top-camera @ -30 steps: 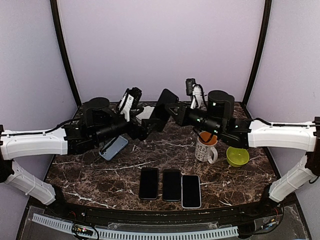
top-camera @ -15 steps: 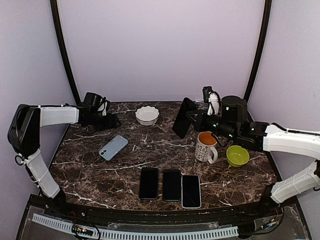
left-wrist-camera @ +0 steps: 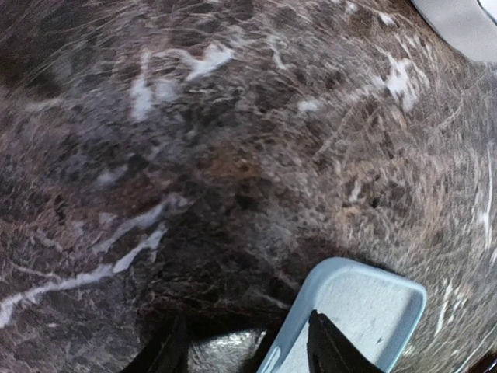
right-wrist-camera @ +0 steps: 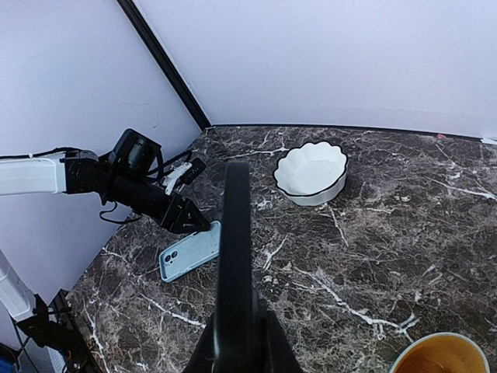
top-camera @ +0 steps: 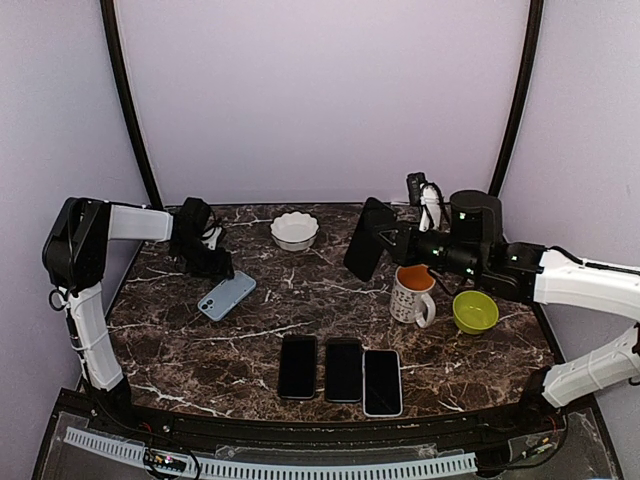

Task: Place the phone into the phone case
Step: Adjust the phone case at the center of the board.

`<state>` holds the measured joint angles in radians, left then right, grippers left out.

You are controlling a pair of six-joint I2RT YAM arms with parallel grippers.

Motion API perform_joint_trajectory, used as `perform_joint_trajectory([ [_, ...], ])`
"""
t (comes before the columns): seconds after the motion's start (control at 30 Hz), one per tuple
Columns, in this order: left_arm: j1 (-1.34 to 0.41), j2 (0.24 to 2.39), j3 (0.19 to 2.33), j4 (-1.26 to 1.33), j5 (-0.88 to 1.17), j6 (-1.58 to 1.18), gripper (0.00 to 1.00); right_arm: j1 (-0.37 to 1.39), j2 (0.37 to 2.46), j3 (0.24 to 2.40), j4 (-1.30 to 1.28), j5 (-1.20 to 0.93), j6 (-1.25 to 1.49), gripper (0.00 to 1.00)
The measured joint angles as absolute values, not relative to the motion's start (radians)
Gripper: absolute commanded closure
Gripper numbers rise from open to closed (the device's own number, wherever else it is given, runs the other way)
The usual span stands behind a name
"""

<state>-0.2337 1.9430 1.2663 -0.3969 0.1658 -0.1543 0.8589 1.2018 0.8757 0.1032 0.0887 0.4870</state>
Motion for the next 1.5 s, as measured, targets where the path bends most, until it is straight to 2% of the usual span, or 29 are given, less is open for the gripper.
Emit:
perform_joint_trajectory([
  [0.03,-0.234,1.943,1.264,-0.399,0.167,-0.146,0.61,0.859,1.198,0.876,0.104,0.089,0.487,1.0],
  [0.2,-0.239,1.941,1.259,-0.422,0.193,-0.076,0.79,0.859,1.19,0.876,0.103,0.086,0.487,1.0],
  [0.3,-0.274,1.936,1.256,-0.448,0.198,-0.011,0.98,0.859,1.19,0.876,0.103,0.085,0.487,1.0],
  [0.37,-0.319,1.927,1.249,-0.467,0.179,0.035,1.0,0.859,1.189,0.876,0.103,0.085,0.488,1.0],
  [0.73,-0.639,1.726,1.117,-0.576,-0.014,0.284,1.0,0.859,1.178,0.871,0.097,0.073,0.492,1.0],
  [1.07,-0.694,1.684,1.092,-0.626,-0.012,0.374,1.0,0.859,1.175,0.871,0.089,0.059,0.494,1.0],
  [1.23,-0.778,1.616,0.963,-0.585,-0.049,0.521,1.0,0.859,1.175,0.871,0.088,0.051,0.498,1.0],
  [1.4,-0.835,1.607,0.953,-0.587,-0.031,0.638,0.99,0.859,1.176,0.871,0.088,0.036,0.5,1.0],
  [1.47,-0.835,1.606,0.953,-0.576,-0.04,0.669,0.86,0.859,1.176,0.871,0.088,0.031,0.505,1.0],
  [1.5,-0.835,1.606,0.953,-0.565,-0.051,0.679,0.68,0.859,1.176,0.871,0.089,0.029,0.506,1.0],
])
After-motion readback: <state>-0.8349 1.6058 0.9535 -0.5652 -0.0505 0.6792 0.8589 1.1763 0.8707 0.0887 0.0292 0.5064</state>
